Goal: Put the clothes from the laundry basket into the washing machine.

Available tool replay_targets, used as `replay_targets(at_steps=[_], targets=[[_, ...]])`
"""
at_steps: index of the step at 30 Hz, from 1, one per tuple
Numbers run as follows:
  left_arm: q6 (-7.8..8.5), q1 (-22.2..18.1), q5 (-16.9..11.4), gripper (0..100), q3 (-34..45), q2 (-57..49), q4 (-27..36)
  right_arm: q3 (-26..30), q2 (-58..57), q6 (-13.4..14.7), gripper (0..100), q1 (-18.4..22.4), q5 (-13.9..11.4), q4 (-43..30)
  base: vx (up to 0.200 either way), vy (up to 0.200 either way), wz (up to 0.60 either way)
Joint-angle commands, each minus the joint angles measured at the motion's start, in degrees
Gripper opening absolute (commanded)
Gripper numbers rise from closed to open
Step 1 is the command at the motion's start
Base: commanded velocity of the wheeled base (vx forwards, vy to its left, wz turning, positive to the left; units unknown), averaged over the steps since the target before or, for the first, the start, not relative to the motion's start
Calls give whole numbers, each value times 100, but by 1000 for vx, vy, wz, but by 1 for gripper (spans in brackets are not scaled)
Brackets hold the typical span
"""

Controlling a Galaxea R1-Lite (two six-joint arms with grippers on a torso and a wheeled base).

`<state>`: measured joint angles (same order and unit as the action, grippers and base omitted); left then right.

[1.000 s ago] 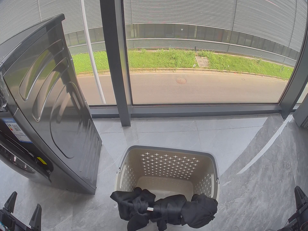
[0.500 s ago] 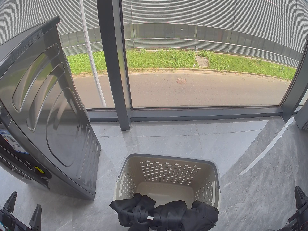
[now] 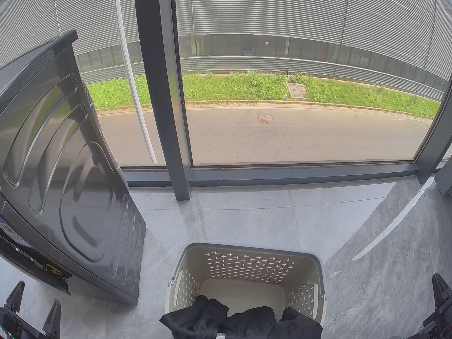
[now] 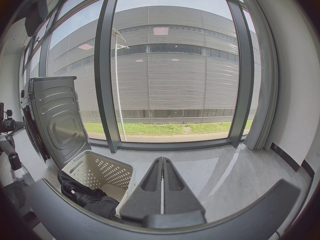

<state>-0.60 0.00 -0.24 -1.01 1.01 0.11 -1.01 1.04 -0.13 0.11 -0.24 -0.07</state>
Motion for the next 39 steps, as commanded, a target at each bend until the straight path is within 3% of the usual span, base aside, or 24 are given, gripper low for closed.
replay_targets(at_steps=[1,39], targets=[[-2,0,-2,100,92,-101,-2,101,-104,5,0,-2,-2,-1,0,0,0],[-2,0,-2,100,92,-101,7,101,-104,5,0,-2,-2,-1,0,0,0]])
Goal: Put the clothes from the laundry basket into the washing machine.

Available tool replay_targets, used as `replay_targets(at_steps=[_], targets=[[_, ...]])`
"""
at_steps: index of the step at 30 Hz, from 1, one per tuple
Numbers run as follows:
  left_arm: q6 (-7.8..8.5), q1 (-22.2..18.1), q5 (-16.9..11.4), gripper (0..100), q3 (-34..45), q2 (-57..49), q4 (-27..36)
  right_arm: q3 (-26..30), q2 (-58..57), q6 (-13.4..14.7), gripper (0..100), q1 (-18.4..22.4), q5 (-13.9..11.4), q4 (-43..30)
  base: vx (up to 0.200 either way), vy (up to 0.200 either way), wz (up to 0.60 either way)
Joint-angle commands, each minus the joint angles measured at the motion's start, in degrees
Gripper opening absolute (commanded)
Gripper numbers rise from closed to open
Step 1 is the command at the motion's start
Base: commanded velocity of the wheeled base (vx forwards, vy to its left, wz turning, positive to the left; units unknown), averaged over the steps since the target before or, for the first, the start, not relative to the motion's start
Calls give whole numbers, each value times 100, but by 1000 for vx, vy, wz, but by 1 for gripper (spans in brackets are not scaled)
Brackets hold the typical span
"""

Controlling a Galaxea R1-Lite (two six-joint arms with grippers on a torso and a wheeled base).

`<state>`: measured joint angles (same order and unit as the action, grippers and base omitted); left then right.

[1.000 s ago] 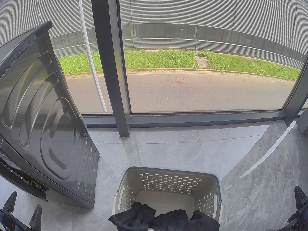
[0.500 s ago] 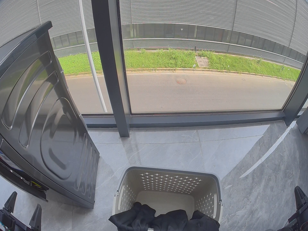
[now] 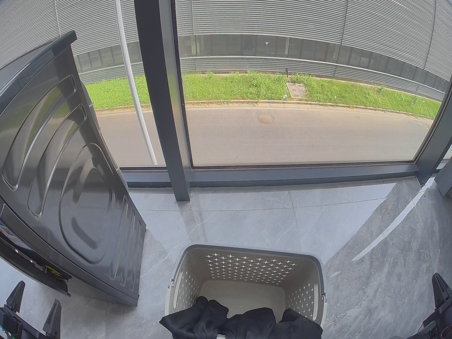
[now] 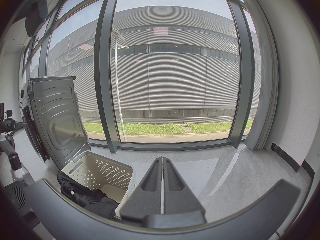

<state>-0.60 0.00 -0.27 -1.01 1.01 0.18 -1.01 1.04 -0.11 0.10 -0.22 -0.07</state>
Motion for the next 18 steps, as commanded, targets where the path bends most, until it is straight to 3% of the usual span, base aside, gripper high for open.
replay_targets(at_steps=[1,9,18], targets=[[-2,0,0,100,101,-101,-1,101,-104,-7,0,-1,-4,-1,0,0,0],[-2,0,0,100,101,-101,-9,101,-104,-7,0,-1,-4,-1,0,0,0],[-11,0,0,100,92,-101,-1,101,-104,2,0,-1,-4,7,-200,0,0]])
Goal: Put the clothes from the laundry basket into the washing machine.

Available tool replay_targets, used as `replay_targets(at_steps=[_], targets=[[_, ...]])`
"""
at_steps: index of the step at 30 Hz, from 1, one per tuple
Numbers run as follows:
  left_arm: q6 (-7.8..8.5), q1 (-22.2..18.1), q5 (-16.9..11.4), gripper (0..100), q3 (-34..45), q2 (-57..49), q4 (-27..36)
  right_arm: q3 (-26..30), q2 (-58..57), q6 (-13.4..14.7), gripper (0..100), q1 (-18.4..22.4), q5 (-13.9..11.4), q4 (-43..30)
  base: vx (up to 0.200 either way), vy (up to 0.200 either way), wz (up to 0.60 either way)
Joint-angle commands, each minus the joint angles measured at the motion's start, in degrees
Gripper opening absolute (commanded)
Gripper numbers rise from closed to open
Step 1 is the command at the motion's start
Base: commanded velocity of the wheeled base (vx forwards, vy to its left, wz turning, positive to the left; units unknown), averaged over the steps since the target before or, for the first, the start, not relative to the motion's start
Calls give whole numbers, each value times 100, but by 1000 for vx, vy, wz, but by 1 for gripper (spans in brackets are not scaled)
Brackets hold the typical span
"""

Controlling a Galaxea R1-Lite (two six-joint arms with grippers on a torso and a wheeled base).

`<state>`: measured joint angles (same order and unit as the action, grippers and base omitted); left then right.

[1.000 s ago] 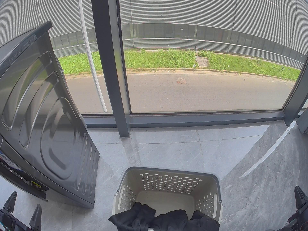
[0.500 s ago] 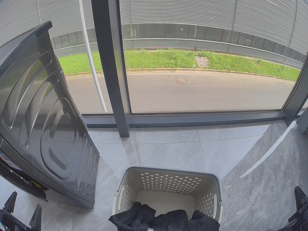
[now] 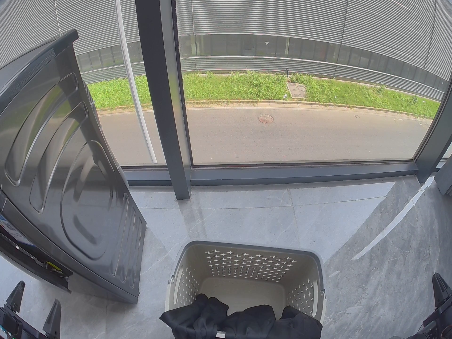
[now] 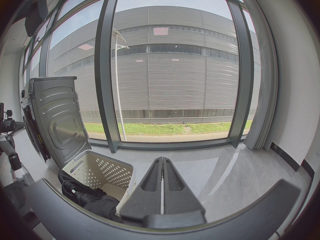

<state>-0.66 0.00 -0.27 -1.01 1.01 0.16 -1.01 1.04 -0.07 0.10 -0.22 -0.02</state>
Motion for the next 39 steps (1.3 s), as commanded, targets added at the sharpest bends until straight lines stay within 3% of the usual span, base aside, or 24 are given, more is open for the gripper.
replay_targets(at_steps=[1,16,31,39], targets=[[-4,0,0,100,92,-101,-7,101,-104,-1,0,-1,-4,-6,-200,0,0],[-4,0,0,100,92,-101,2,101,-104,-1,0,-1,-4,-6,-200,0,0],[-22,0,-8,100,92,-101,2,101,-104,-10,0,-1,-4,-6,0,0,0],[-13,0,-8,100,92,-101,-7,101,-104,-1,0,-1,-4,2,0,200,0]])
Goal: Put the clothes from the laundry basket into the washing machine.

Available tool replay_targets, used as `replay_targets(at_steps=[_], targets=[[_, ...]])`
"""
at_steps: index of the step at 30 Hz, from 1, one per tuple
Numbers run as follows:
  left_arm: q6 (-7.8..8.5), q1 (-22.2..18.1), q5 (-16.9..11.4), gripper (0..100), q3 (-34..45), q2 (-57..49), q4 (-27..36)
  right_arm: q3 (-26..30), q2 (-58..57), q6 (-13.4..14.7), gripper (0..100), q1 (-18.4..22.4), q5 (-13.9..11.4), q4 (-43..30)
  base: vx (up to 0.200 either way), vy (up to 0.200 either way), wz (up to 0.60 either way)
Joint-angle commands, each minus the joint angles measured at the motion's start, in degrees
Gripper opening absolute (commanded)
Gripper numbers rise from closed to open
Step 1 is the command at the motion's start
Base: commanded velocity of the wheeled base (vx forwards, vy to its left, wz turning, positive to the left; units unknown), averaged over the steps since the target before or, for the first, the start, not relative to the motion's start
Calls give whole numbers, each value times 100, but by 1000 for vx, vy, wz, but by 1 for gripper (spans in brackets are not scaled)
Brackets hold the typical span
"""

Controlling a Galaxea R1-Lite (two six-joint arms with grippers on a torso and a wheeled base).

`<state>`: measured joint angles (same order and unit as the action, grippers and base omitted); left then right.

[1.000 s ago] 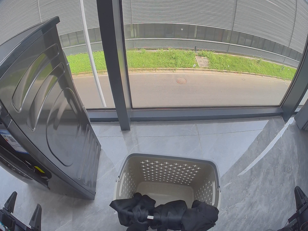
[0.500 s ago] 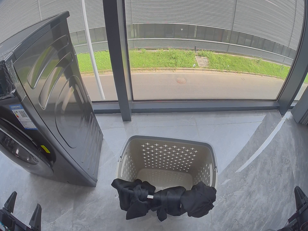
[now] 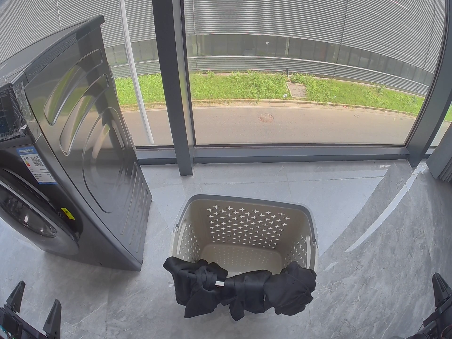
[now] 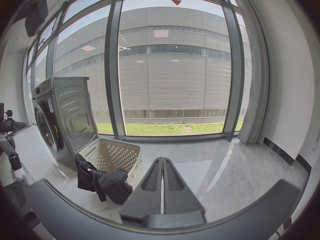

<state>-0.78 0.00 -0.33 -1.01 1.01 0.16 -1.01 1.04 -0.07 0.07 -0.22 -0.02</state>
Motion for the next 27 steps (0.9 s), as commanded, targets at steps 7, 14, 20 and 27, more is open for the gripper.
replay_targets(at_steps=[7,14,20,27], targets=[[16,0,7,100,92,-101,2,101,-104,-1,0,1,-4,-6,0,200,0],[8,0,7,100,92,-101,2,101,-104,-1,0,1,-4,2,0,200,0],[8,0,7,100,92,-101,2,101,-104,-1,0,1,-4,2,0,200,0],[16,0,-2,100,92,-101,2,101,-104,-1,0,1,-4,2,0,200,0]])
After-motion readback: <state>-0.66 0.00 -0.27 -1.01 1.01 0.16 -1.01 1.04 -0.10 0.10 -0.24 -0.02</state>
